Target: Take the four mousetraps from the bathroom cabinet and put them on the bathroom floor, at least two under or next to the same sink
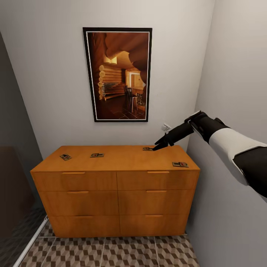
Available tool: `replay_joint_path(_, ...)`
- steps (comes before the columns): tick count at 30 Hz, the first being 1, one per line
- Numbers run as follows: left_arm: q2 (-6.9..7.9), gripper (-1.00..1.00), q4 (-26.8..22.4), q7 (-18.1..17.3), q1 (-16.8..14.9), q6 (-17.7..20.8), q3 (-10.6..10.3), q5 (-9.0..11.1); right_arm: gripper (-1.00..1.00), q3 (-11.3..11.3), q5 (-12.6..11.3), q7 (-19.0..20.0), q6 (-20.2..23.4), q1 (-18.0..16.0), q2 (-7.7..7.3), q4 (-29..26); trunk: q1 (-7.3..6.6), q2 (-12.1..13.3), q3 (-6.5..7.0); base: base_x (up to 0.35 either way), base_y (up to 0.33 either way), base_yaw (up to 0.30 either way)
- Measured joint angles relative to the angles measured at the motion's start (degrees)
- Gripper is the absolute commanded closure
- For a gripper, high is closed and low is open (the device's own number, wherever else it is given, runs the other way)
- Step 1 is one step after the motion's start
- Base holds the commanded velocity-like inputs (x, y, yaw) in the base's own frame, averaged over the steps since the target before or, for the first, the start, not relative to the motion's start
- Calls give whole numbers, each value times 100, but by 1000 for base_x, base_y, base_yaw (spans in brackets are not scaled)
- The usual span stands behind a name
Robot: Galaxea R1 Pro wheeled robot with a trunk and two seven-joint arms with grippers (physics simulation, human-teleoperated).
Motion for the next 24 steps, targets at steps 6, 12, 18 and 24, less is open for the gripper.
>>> replay_joint_path(6,0,-100,0,2,0,0,0,1,-100,0,4,0,0,0,-3,39,0,0,0,0,0,0)
replay_joint_path(12,0,-100,0,7,0,0,0,2,-100,2,8,0,0,0,-8,106,0,0,0,0,0,0)
replay_joint_path(18,0,-100,0,9,0,0,0,2,-100,2,8,-6,0,0,-3,190,0,0,0,0,0,0)
replay_joint_path(24,-5,-100,-3,8,0,1,0,0,-100,2,9,-8,0,-1,-6,208,0,0,0,0,-58,0)
